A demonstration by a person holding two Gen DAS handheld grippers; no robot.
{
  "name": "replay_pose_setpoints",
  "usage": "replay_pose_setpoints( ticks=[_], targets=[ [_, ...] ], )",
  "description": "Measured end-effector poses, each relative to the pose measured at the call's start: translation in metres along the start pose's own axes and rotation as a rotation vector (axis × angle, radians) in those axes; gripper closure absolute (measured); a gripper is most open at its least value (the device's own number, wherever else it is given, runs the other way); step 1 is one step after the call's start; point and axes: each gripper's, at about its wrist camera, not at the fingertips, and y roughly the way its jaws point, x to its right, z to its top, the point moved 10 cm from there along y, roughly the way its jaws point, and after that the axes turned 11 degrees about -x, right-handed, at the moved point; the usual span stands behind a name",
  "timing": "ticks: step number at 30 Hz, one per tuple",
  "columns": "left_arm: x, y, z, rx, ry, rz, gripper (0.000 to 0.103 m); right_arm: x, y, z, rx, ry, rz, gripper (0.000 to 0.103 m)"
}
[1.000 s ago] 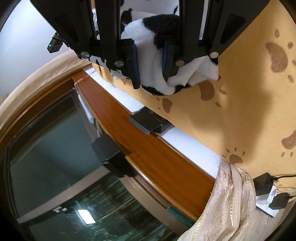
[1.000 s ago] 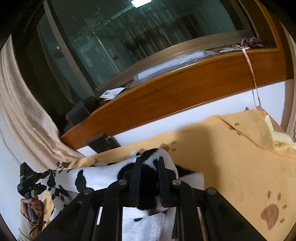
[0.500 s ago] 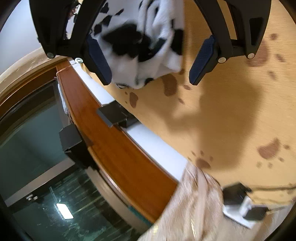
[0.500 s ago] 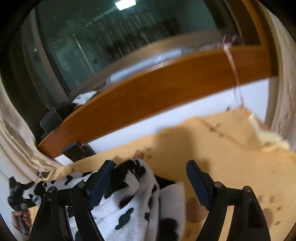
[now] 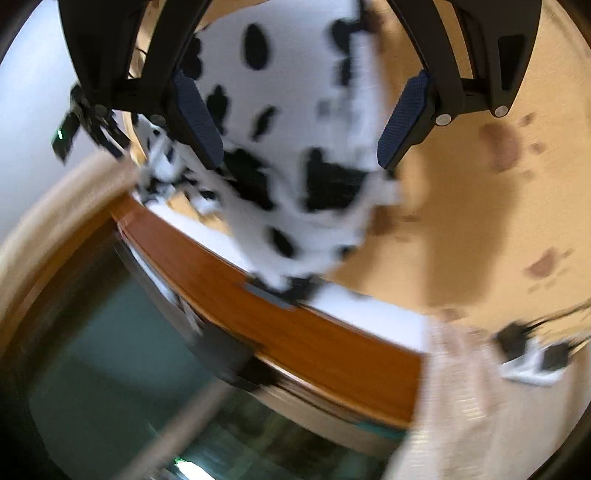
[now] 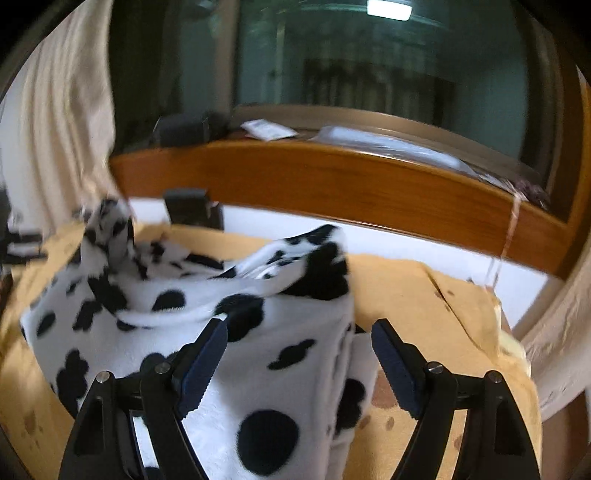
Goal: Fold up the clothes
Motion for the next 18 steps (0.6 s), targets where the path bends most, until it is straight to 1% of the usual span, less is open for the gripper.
replay_pose_setpoints(
  ticks=[1,2,3,4,5,7,9,10,11,13,14,15,18],
  targets=[
    [0.010,0.009,0.004,-0.012,0.032,0.000,0.014,-0.009,0.008,0.002,-0.023,-0.037,0.010,0.021],
    [0.017,0.020,0.009,-0.025,0.053,0.003,0.014,-0.018,0.018,0.003,-0.057,-0.066,0.039,0.021],
    [0.018,0.032,0.014,-0.041,0.047,0.014,0.014,-0.026,0.027,0.004,-0.091,-0.095,0.068,0.021],
    [0.017,0.045,0.021,-0.057,0.032,0.027,0.014,-0.034,0.037,0.005,-0.123,-0.121,0.095,0.021],
    [0.011,0.057,0.027,-0.069,-0.001,0.038,0.014,-0.038,0.045,0.005,-0.145,-0.120,0.113,0.021],
    [-0.006,0.074,0.040,-0.075,-0.100,0.039,0.014,-0.038,0.071,0.010,-0.208,-0.088,0.152,0.021],
    [-0.029,0.075,0.052,-0.034,-0.184,0.049,0.014,-0.027,0.084,0.019,-0.208,-0.041,0.147,0.021],
    [-0.040,0.075,0.058,-0.012,-0.226,0.055,0.014,-0.015,0.090,0.023,-0.201,0.007,0.134,0.021],
    [-0.055,0.073,0.061,0.006,-0.263,0.098,0.014,-0.002,0.097,0.028,-0.194,0.055,0.121,0.021],
    [-0.087,0.066,0.063,0.039,-0.334,0.206,0.014,0.022,0.109,0.031,-0.195,0.162,0.104,0.021],
    [-0.101,0.065,0.061,0.041,-0.370,0.222,0.014,0.034,0.113,0.030,-0.199,0.215,0.091,0.021],
    [-0.112,0.065,0.056,0.034,-0.416,0.194,0.014,0.039,0.111,0.027,-0.190,0.238,0.084,0.021],
    [-0.119,0.055,0.050,0.060,-0.427,0.146,0.014,0.056,0.105,0.020,-0.164,0.309,0.065,0.021]
  ],
)
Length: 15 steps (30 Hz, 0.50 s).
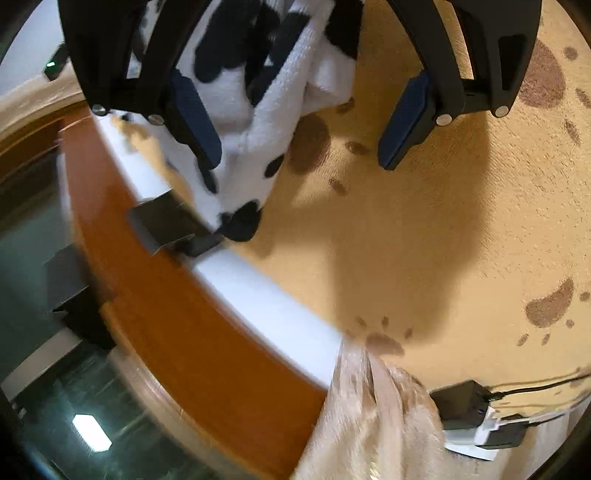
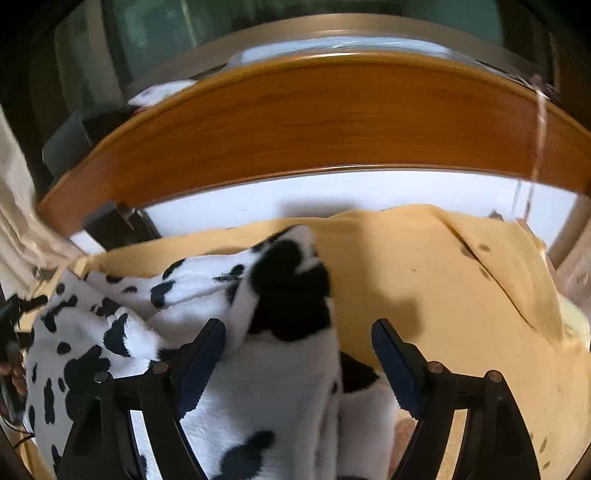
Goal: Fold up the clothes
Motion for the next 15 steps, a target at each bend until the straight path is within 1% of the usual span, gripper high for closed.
replay_pose_setpoints(
  ticks=[1,3,5,8,10,12,13,15],
  targets=[
    [0.000,-0.004,0.000,0.010,0.006,-0.004,0.014,0.005,-0.002,-0.001,0.011,0.021,-0.005,0.021],
    [0.004,-0.014,-0.001,0.037,0.024,-0.017,0.014,0.004,-0.016,0.001,0.055,0.004,-0.047,0.021],
    [0.018,-0.022,-0.002,0.057,0.068,-0.039,0.014,-0.010,-0.032,0.005,0.088,-0.056,-0.062,0.021],
    [0.045,-0.027,-0.003,0.063,0.167,-0.037,0.014,-0.033,-0.043,0.007,0.109,-0.174,-0.090,0.020],
    [0.066,-0.021,-0.003,0.047,0.253,0.007,0.014,-0.050,-0.047,0.008,0.123,-0.262,-0.118,0.020],
    [0.077,-0.012,-0.002,0.016,0.312,0.067,0.013,-0.057,-0.043,0.010,0.115,-0.302,-0.136,0.020],
    [0.079,-0.005,-0.001,-0.006,0.332,0.105,0.013,-0.059,-0.038,0.010,0.104,-0.311,-0.143,0.020],
    [0.077,0.011,0.000,-0.061,0.348,0.159,0.013,-0.051,-0.021,0.010,0.062,-0.261,-0.146,0.020]
  ],
)
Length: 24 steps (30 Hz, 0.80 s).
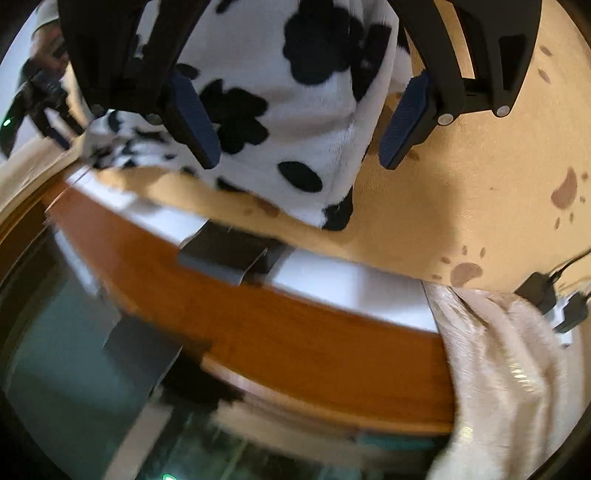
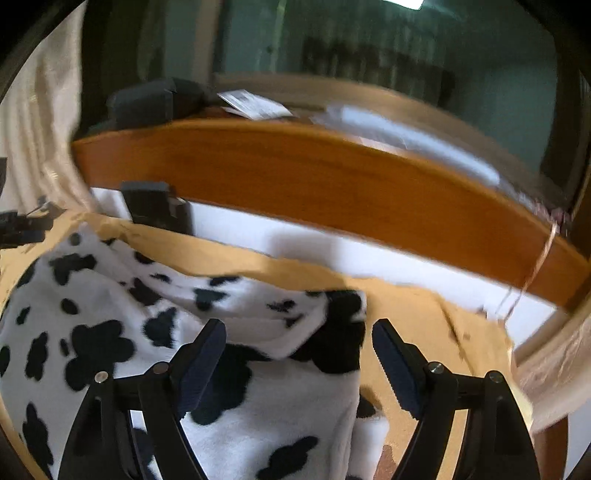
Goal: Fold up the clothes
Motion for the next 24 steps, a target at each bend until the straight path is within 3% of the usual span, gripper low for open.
replay_pose_setpoints(
  ticks=[4,6,10,15,19,22,24],
  targets=[
    [-0.007,0.026,0.001,-0.059,0.052,0.106,0.012,0.012,0.006,-0.013,-0.015,0.062,0.044,0.020],
    [-0.019,0.033,0.008,-0.052,0.061,0.211,0.013,0.014,0.006,-0.015,-0.017,0.050,0.032,0.020],
    [-0.051,0.034,0.020,-0.025,-0.033,0.322,0.012,0.008,0.020,-0.016,-0.086,-0.041,0.023,0.019],
    [-0.078,0.030,0.018,-0.006,-0.108,0.388,0.012,-0.006,0.046,0.001,-0.142,-0.120,-0.006,0.019],
    [-0.089,0.015,0.012,0.036,-0.170,0.335,0.012,0.036,0.057,0.031,-0.099,0.034,-0.161,0.019],
    [-0.078,-0.004,0.008,0.077,-0.184,0.160,0.012,0.049,0.055,0.030,-0.088,0.106,-0.155,0.019],
    [-0.058,-0.011,0.005,0.085,-0.126,0.077,0.011,0.053,0.050,0.027,-0.074,0.133,-0.139,0.019]
  ],
)
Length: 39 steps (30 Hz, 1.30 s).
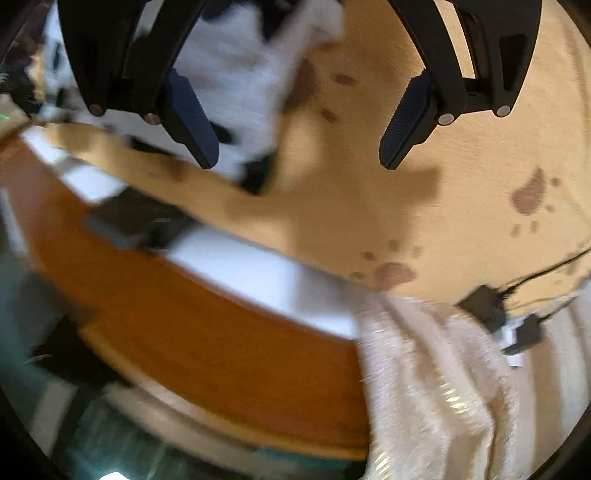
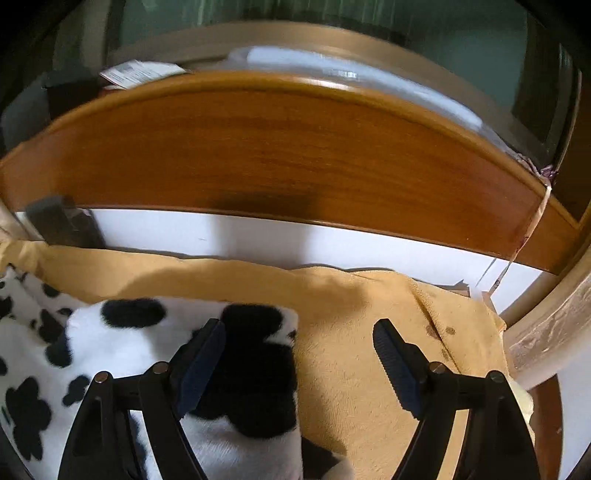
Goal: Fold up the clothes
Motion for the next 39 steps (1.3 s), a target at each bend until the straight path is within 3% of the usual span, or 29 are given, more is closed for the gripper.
replay_pose_setpoints(
  ticks=[4,7,12,15,18,24,26,28,31,33,35,37,39],
  targets=[
    [0.054,0.014,-0.017,-0.104,0.233,-0.035,0.009,-0.021,-0.034,-0.002,0.092,-0.064,-0.004,0.019],
    [0.063,0.036,-0.023,-0.157,0.303,0.078,0.009,-0.046,-0.062,-0.005,0.159,-0.144,0.007,0.019],
    [0.045,0.063,-0.026,-0.210,0.271,0.168,0.004,-0.102,-0.053,-0.026,0.082,-0.241,0.169,0.019],
    [0.033,0.060,-0.015,-0.171,0.257,0.244,0.004,-0.101,-0.034,-0.036,0.047,-0.240,0.139,0.019],
    [0.010,0.056,0.003,-0.108,0.205,0.374,0.004,-0.085,-0.020,-0.037,0.009,-0.152,0.172,0.019],
    [0.000,0.043,0.005,-0.052,0.176,0.443,0.004,-0.073,-0.014,-0.038,-0.035,-0.101,0.217,0.019],
    [0.003,0.034,0.005,-0.019,0.146,0.385,0.004,-0.072,-0.012,-0.040,-0.048,-0.106,0.220,0.019],
    [0.018,0.022,0.002,0.010,0.135,0.271,0.004,-0.072,-0.014,-0.045,-0.057,-0.113,0.213,0.019],
    [0.060,0.020,-0.002,-0.023,0.200,0.123,0.003,-0.072,-0.021,-0.034,-0.048,-0.111,0.195,0.019],
    [0.089,0.030,-0.019,-0.098,0.262,0.056,0.001,-0.079,-0.022,-0.020,-0.029,-0.140,0.175,0.019],
    [0.104,0.048,-0.032,-0.167,0.306,0.064,0.001,-0.087,-0.023,-0.006,-0.014,-0.169,0.157,0.019],
    [0.109,0.059,-0.039,-0.199,0.326,0.133,0.000,-0.095,-0.001,-0.006,-0.085,-0.204,0.149,0.019],
    [0.104,0.056,-0.033,-0.171,0.277,0.115,0.000,-0.091,0.023,-0.010,-0.159,-0.189,0.160,0.019]
  ],
)
